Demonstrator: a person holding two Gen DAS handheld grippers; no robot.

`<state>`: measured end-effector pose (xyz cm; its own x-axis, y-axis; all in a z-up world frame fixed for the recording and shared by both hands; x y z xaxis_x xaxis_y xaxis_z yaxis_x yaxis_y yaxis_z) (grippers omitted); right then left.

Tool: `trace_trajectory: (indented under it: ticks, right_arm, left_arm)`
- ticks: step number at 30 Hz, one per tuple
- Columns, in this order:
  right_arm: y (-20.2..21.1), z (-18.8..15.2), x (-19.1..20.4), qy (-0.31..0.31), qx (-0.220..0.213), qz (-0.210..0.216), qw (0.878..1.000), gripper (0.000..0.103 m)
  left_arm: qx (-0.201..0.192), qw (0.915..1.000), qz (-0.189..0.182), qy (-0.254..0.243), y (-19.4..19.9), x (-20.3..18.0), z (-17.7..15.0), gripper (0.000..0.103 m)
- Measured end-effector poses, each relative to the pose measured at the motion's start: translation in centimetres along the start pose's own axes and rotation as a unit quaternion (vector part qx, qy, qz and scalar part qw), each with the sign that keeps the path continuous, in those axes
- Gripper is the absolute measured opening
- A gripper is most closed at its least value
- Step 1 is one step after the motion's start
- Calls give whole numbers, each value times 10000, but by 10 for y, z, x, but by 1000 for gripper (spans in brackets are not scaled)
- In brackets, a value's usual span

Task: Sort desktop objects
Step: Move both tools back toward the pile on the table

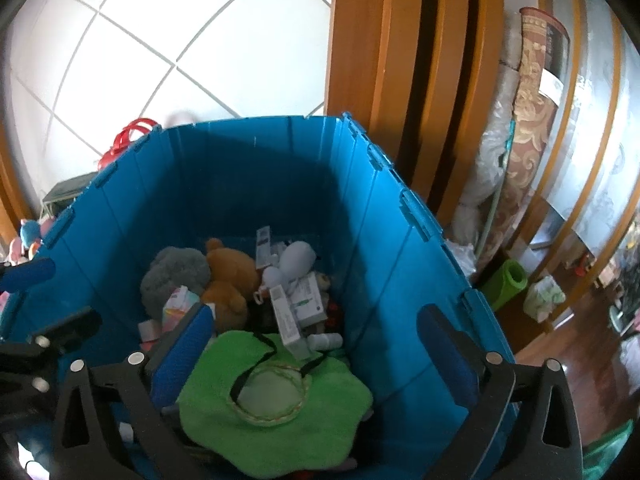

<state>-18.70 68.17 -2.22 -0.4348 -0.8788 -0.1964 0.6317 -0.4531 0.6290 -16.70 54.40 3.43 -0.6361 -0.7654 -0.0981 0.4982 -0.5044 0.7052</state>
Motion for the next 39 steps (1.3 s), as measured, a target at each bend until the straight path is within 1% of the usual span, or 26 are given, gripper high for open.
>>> trace_trajectory:
  ticks: [2, 6, 9, 14, 15, 17, 20, 22, 26, 28, 29, 32, 33, 35, 36, 37, 39]
  right_arm:
    - [4, 0, 0, -21, -27, -23, 10000, 103]
    - [23, 2, 3, -186, -216, 37, 9996, 103]
    - [50, 8, 14, -214, -527, 152, 9983, 103]
    - [98, 21, 52, -263, -1064, 592, 9922, 103]
    - [106, 23, 61, -259, -1139, 684, 9908, 103]
    - [124, 26, 83, -254, -1292, 886, 9873, 103]
    - [144, 32, 114, -242, -1449, 1158, 9823, 103]
    - [156, 34, 138, -239, -1525, 1368, 9785, 103]
    - [180, 36, 196, -153, -1683, 1891, 9673, 103]
    - [188, 37, 223, -96, -1708, 2143, 9617, 103]
    - [191, 37, 238, -56, -1697, 2260, 9592, 103]
    - [196, 36, 284, 205, -1633, 2460, 9552, 103]
    - [195, 34, 299, 284, -1585, 2486, 9551, 103]
    - [189, 28, 332, 427, -1388, 2545, 9561, 103]
    - [186, 24, 343, 476, -1304, 2598, 9556, 103]
    - [181, 19, 362, 542, -1175, 2685, 9545, 103]
    - [175, 10, 384, 639, -1042, 2774, 9530, 103]
  left_arm:
    - [-53, 9999, -89, 19, 9, 1, -2, 73]
    - [-556, 9983, -164, -22, 43, 5, -2, 73]
    - [-901, 9958, -173, 79, 68, 15, -3, 73]
    - [-1542, 9873, -158, 343, 117, 51, -11, 73]
    - [-1631, 9857, -120, 400, 126, 62, -14, 73]
    - [-1723, 9837, 116, 490, 141, 87, -22, 73]
    - [-1762, 9810, 426, 689, 154, 125, -38, 73]
    - [-1745, 9793, 543, 866, 161, 150, -50, 73]
    - [-1648, 9773, 799, 1064, 172, 200, -79, 73]
    - [-1630, 9740, 1012, 1200, 178, 228, -94, 73]
    - [-1607, 9709, 1170, 1338, 182, 247, -104, 73]
    - [-1528, 9613, 1486, 1746, 190, 292, -132, 73]
    - [-1493, 9565, 1635, 1899, 193, 311, -144, 73]
    - [-1445, 9468, 1970, 2095, 199, 343, -166, 73]
    - [-1416, 9443, 2075, 2125, 200, 352, -174, 73]
    - [-1284, 9434, 2189, 2136, 200, 366, -187, 73]
    - [-979, 9481, 2152, 2126, 191, 383, -207, 73]
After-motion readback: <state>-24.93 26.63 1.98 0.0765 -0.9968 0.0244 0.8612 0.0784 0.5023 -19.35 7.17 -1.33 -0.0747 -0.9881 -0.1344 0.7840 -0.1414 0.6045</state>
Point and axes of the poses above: each gripper's, at about its wrist camera, not at the fingertips, and y roughly against the way its jaws point, x to its left, z to its top, the point moved 8 cm from there along -y, roughly the way its jaws point, and after that the axes turned 12 degrees about -z, right-handed, at the moved point
